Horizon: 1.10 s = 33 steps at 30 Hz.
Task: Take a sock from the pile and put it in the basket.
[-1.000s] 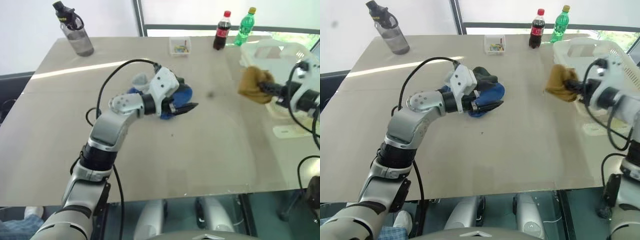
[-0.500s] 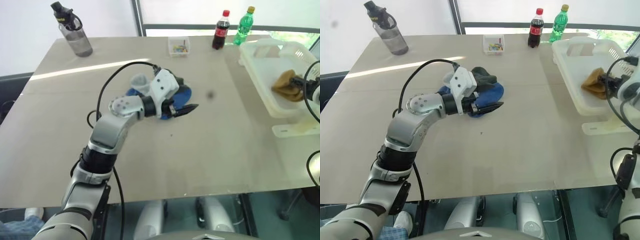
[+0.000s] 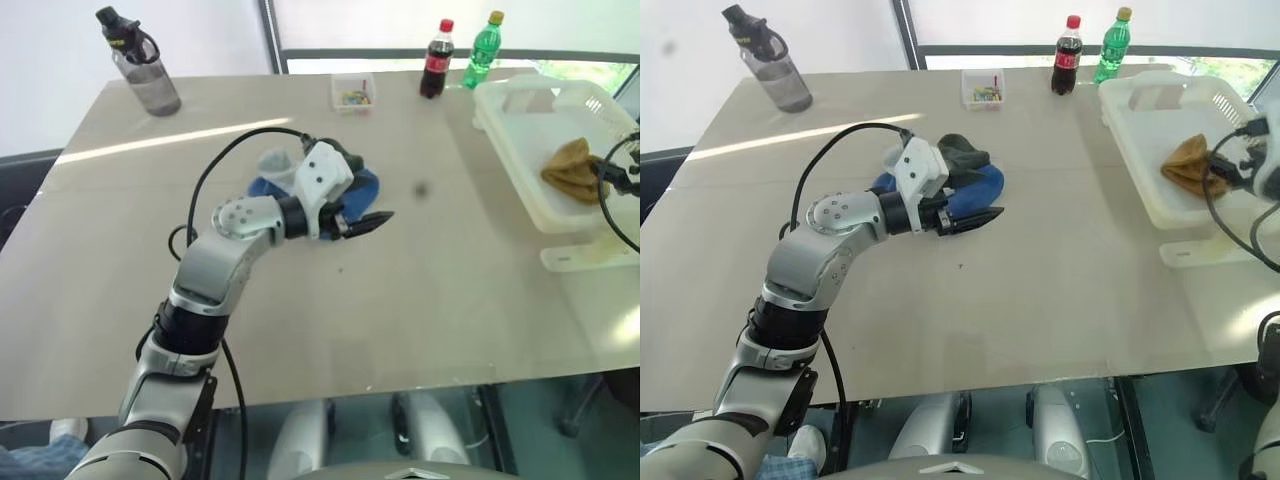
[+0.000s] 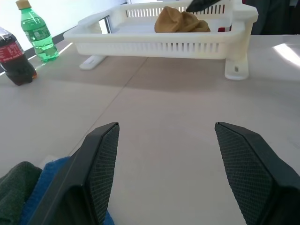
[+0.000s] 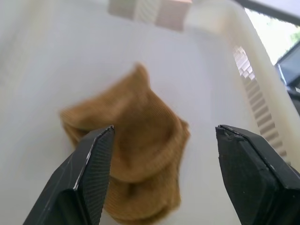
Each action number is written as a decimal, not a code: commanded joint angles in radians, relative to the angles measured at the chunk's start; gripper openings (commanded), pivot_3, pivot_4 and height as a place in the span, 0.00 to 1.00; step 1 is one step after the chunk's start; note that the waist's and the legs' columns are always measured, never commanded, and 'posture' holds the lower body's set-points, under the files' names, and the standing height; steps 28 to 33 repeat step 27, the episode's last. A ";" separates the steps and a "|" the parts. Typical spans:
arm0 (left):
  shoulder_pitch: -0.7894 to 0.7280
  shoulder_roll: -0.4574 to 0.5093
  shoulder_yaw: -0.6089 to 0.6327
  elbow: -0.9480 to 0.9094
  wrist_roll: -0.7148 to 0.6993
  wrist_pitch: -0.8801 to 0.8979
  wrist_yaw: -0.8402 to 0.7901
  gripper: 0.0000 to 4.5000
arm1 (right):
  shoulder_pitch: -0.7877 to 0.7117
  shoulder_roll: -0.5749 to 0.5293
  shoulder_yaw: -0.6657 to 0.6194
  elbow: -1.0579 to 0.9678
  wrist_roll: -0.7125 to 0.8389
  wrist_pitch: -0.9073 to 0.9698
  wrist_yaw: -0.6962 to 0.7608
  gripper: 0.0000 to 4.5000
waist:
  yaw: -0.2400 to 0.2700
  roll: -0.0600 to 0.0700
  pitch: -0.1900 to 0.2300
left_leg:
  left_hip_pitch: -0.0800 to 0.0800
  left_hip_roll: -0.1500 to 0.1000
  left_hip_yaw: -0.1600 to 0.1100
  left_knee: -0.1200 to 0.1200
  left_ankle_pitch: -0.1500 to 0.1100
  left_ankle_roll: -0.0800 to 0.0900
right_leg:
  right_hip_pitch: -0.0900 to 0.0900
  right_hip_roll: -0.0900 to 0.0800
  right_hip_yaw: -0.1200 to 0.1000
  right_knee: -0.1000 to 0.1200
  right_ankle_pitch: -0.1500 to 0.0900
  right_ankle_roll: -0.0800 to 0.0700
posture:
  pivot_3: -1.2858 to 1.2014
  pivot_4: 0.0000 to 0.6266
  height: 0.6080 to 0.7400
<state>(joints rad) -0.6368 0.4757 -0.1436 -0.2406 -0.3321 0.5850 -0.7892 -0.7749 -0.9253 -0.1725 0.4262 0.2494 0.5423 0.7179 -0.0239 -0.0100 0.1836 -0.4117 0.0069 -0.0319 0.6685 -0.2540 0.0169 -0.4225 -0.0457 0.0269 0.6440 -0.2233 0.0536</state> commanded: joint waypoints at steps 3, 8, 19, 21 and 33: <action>0.086 0.056 0.099 -0.134 -0.068 0.059 0.011 0.76 | 0.175 0.029 -0.047 -0.404 0.141 0.075 0.091 0.80 | 0.011 0.000 0.000 | -0.001 0.000 -0.002 0.001 0.000 0.000 | 0.000 0.000 -0.002 0.001 0.000 0.000 | 0.52 0.24 1.00; 0.227 0.128 0.191 -0.249 -0.116 0.102 0.024 0.76 | 0.373 0.087 -0.095 -0.687 0.311 0.144 0.133 0.80 | 0.017 0.000 0.000 | -0.002 0.000 -0.003 0.002 0.000 0.000 | 0.001 -0.003 -0.002 0.000 0.000 0.000 | 0.52 0.24 1.00; 0.699 0.160 0.465 -0.531 -0.174 0.123 0.132 0.76 | 0.749 0.126 -0.114 -0.841 0.366 -0.006 0.270 0.80 | 0.013 -0.001 0.000 | 0.011 0.001 -0.002 0.002 0.000 0.000 | 0.011 -0.003 -0.001 0.000 -0.001 -0.001 | 0.52 0.24 1.00; 0.750 0.143 0.504 -0.547 -0.185 0.102 0.147 0.76 | 0.760 0.127 -0.126 -0.821 0.371 -0.023 0.279 0.80 | 0.013 -0.001 0.000 | 0.015 0.001 -0.001 0.002 0.000 0.000 | 0.013 -0.003 0.001 0.000 -0.004 -0.001 | 0.52 0.24 1.00; 0.899 0.156 0.595 -0.569 -0.174 0.054 0.137 0.76 | 0.804 0.112 -0.153 -0.773 0.371 -0.077 0.344 0.80 | 0.014 -0.002 -0.001 | 0.016 0.002 0.003 0.002 0.000 0.000 | 0.014 -0.001 0.001 0.001 -0.003 -0.004 | 0.52 0.24 1.00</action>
